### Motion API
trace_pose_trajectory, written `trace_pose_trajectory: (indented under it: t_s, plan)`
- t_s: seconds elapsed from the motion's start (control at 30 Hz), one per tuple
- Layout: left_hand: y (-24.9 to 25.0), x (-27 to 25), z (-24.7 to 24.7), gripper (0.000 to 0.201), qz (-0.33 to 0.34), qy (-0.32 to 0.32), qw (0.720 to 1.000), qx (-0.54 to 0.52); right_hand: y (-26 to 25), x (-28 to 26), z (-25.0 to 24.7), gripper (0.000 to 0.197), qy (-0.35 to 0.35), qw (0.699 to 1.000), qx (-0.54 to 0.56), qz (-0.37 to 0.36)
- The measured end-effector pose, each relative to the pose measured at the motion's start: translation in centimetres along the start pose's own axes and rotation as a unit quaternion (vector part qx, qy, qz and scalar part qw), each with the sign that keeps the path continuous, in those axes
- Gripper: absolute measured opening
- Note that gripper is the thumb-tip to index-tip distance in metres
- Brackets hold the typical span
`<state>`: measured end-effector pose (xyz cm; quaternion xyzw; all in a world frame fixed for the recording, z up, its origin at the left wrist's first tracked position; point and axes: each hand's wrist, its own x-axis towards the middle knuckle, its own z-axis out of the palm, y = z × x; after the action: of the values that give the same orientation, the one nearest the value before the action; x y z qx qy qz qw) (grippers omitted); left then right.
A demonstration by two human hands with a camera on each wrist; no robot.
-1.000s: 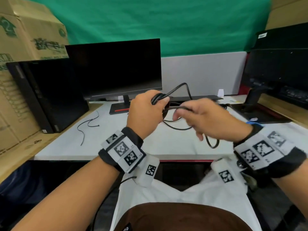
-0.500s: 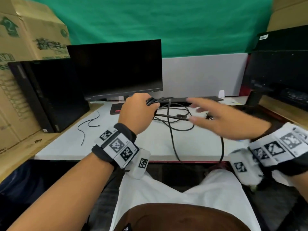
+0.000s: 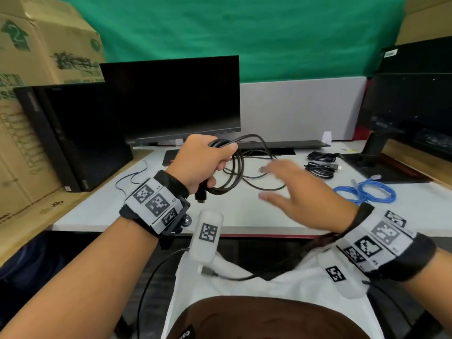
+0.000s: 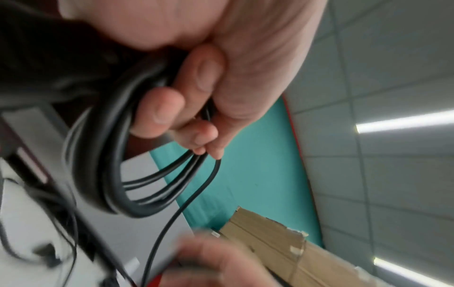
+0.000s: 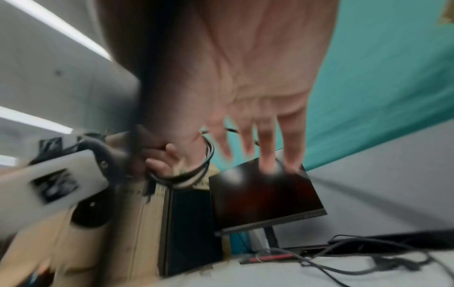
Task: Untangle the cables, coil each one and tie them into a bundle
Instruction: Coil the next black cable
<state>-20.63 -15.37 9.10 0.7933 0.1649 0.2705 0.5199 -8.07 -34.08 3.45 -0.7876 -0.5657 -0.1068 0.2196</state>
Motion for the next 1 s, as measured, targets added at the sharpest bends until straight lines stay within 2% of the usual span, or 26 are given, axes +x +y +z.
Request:
trace_pose_trajectory:
  t_s: [0.07, 0.2, 0.27, 0.33, 0.37, 0.43, 0.5, 0.57, 0.67, 0.73, 0.77, 0.83, 0.87, 0.9, 0.93, 1.0]
  plan:
    - [0.4, -0.4, 0.9, 0.032, -0.041, -0.060, 0.994, -0.079, -0.3, 0.9, -0.6, 0.069, 0.097, 0.993, 0.061, 0.021]
    - [1.8, -1.3, 2.2, 0.036, -0.086, -0.140, 0.968, -0.189, -0.7, 1.4, 0.0, 0.065, 0.144, 0.979, 0.119, 0.076]
    - [2.1, -1.7, 2.2, 0.038, -0.099, -0.165, 0.961, -0.200, -0.7, 1.3, 0.0, 0.057, 0.197, 0.972, 0.100, 0.075]
    - [2.1, -1.9, 2.1, 0.039, -0.100, -0.183, 0.958, -0.197, -0.2, 1.6, -0.8, 0.036, 0.270, 0.961, 0.010, 0.058]
    - [2.2, -2.0, 2.2, 0.040, -0.094, -0.192, 0.955, -0.207, 0.3, 1.8, -1.3, 0.027, 0.283, 0.957, -0.015, 0.054]
    - [2.4, -2.3, 2.4, 0.043, -0.063, -0.214, 0.940, -0.258, 0.8, 1.8, -1.5, 0.022, 0.249, 0.967, 0.023, 0.042]
    - [2.8, -2.5, 2.7, 0.042, -0.021, -0.247, 0.913, -0.325, 0.4, 1.7, -0.9, 0.020, 0.163, 0.981, 0.094, 0.047]
    - [3.0, -2.9, 3.3, 0.035, 0.009, -0.257, 0.895, -0.365, -0.8, 1.6, 0.1, 0.020, 0.077, 0.979, 0.168, 0.085]
    - [2.4, -2.9, 4.1, 0.019, 0.048, -0.204, 0.908, -0.364, -2.9, 1.3, 0.6, 0.025, -0.051, 0.939, 0.303, 0.154]
    - [1.8, -2.2, 4.1, 0.014, 0.078, -0.170, 0.916, -0.355, -4.2, 0.5, 0.9, 0.019, -0.168, 0.935, 0.277, 0.142]
    - [1.6, -1.9, 4.0, 0.024, 0.107, -0.151, 0.934, -0.305, -4.9, 0.0, 1.0, 0.018, -0.222, 0.940, 0.229, 0.122]
    - [0.6, -1.2, 3.2, 0.050, 0.188, -0.115, 0.972, -0.084, -6.1, -0.7, 0.5, 0.020, -0.284, 0.946, 0.141, 0.066]
    - [-0.1, -1.0, 2.9, 0.058, 0.218, -0.098, 0.970, 0.038, -6.6, -0.9, -0.2, 0.023, -0.285, 0.951, 0.115, 0.041]
    - [-0.8, -0.9, 2.7, 0.061, 0.233, -0.088, 0.960, 0.128, -6.9, -1.0, -1.3, 0.026, -0.268, 0.959, 0.091, 0.014]
    - [-1.6, -0.7, 2.5, 0.061, 0.226, -0.087, 0.956, 0.166, -7.0, -1.0, -2.7, 0.027, -0.240, 0.969, 0.060, -0.014]
    - [-2.7, -0.5, 2.3, 0.057, 0.193, -0.105, 0.962, 0.161, -6.9, -1.1, -5.5, 0.025, -0.178, 0.982, 0.022, -0.052]
